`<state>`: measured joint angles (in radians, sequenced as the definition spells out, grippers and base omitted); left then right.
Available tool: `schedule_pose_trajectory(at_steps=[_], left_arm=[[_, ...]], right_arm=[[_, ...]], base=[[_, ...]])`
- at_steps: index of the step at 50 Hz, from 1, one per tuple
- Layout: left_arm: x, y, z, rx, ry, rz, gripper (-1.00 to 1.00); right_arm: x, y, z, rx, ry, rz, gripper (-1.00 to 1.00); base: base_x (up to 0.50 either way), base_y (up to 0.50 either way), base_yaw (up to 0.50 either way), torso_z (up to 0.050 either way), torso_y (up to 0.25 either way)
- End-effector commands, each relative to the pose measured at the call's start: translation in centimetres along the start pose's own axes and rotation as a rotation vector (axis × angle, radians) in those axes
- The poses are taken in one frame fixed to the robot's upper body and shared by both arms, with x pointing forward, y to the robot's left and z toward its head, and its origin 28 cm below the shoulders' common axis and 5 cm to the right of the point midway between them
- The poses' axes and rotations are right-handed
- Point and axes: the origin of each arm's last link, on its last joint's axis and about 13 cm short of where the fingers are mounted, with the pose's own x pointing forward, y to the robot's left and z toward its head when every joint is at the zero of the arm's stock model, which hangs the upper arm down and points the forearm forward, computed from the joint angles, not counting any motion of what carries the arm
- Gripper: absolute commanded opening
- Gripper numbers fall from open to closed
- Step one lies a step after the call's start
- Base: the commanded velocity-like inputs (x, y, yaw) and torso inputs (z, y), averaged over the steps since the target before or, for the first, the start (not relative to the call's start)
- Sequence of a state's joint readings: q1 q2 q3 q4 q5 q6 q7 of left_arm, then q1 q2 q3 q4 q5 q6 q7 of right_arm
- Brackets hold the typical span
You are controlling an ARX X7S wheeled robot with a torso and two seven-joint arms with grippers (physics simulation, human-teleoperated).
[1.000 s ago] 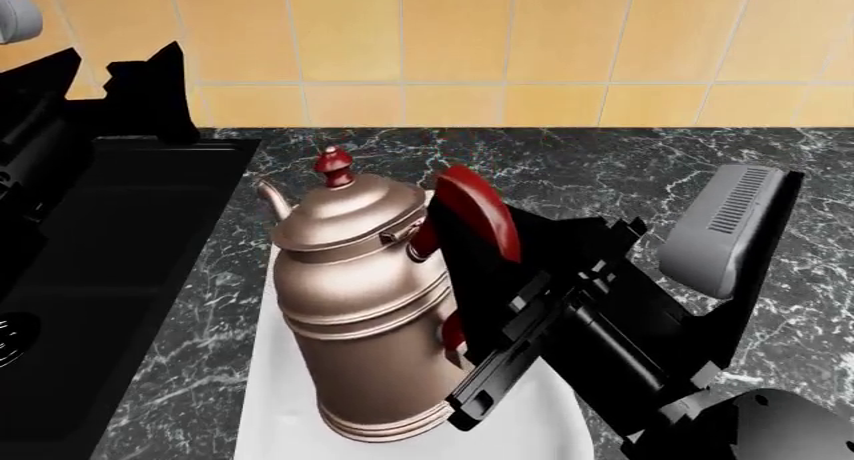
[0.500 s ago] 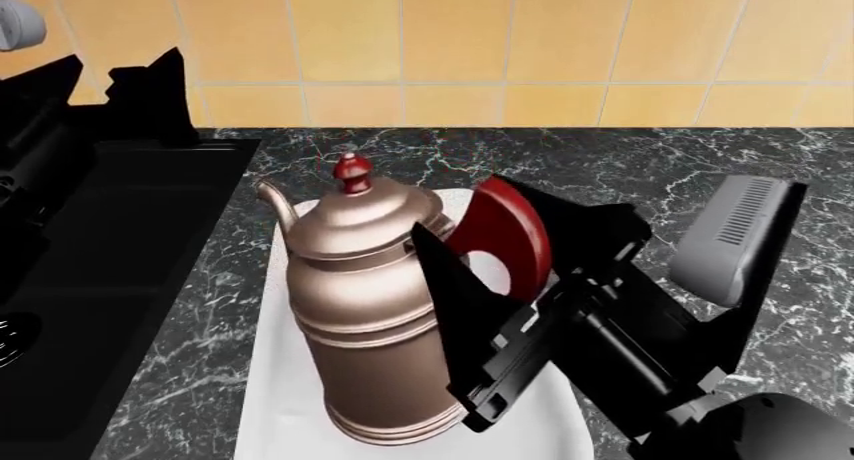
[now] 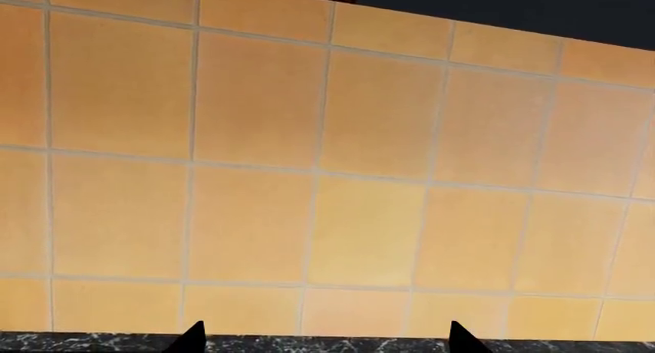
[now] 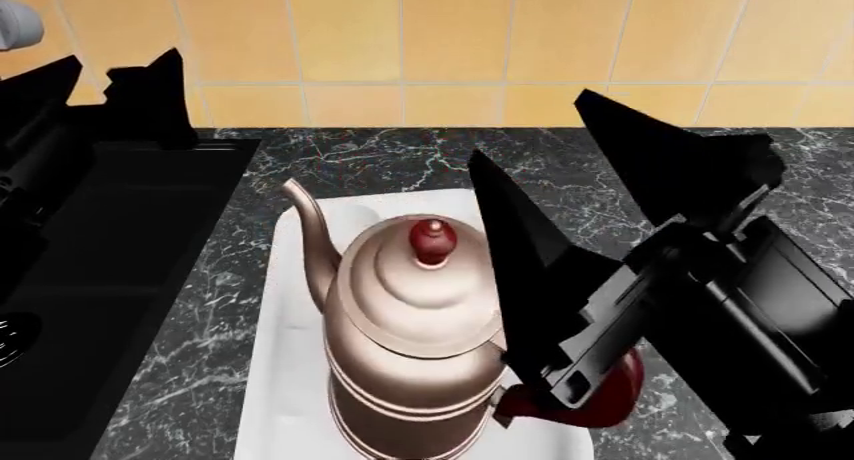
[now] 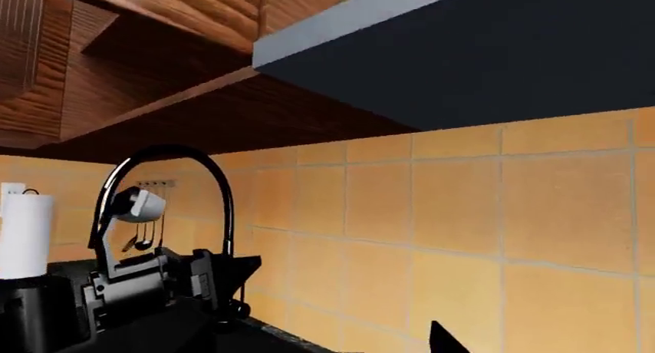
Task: Pick the kettle from the counter and place it on the tray. Then pick the mug from the cabinet and place it on the tray. Then close the cabinet doors.
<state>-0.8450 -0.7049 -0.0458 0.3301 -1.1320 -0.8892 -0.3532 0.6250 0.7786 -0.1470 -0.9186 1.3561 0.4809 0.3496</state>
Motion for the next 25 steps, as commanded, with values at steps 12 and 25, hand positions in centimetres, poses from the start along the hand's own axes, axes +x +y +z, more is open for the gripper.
schedule_pose_trajectory(at_steps=[12, 25], left_arm=[[-1.1, -0.6, 1.7, 0.009, -0.053, -0.023, 1.00], [-3.5, -1.7, 4.4, 0.021, -0.197, -0.021, 1.00]], right_arm=[[-0.1, 0.1, 5.2, -0.124, -0.025, -0.227, 1.00], [-0.6, -0.2, 6.6, -0.349, -0.057, -0.536, 1.00]], base=[[0.00, 0.00, 0.00, 0.000, 0.000], [0.00, 0.00, 0.00, 0.000, 0.000]])
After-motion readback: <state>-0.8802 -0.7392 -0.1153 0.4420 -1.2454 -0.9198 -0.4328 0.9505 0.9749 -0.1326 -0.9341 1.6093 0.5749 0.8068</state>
